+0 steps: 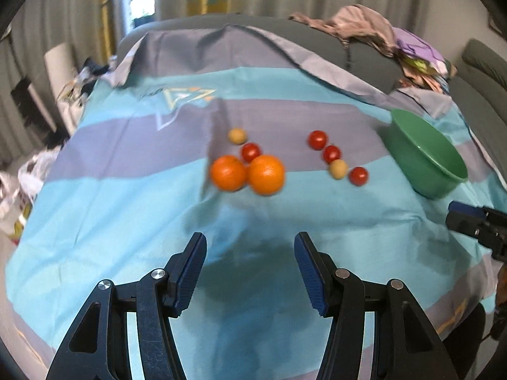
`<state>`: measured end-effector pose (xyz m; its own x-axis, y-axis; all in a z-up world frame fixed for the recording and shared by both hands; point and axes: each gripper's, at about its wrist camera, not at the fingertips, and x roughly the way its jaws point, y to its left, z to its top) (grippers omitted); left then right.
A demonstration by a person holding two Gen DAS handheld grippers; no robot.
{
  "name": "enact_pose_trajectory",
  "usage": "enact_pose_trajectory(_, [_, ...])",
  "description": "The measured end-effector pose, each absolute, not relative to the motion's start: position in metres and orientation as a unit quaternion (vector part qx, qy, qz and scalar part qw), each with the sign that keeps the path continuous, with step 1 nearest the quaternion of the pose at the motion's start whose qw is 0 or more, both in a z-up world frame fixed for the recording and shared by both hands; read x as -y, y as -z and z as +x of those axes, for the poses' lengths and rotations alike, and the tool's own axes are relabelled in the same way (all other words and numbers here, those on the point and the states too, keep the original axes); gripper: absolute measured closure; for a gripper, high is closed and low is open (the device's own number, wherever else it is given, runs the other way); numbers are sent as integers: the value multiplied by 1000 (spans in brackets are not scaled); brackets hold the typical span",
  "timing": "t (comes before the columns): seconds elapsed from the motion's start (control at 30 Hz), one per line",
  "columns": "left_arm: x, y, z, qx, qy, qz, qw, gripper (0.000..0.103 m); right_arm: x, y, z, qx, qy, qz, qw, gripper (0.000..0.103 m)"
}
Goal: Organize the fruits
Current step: 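Move both tools back to the oranges and grasp one orange with the right tool, then grasp the other orange with the left tool while the right tool holds its orange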
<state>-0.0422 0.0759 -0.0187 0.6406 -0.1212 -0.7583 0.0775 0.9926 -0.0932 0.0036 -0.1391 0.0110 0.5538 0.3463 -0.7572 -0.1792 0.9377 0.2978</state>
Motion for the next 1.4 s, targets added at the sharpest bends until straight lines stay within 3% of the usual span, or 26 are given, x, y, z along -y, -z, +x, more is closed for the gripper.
enact_pose_trajectory(0.9, [-122,33,14,-404,91,-24,910,46,8,39,145,-502,-232,100,827,46])
enact_pose_trajectory(1.03, [-119,33,22,-404,103,-22,909,46,7,50,149,-516,-244,116,813,59])
enact_pose_trajectory(1.4, [-92,35,53,-411,153,-6,898,48,54,39,124,-499,-214,133,829,60])
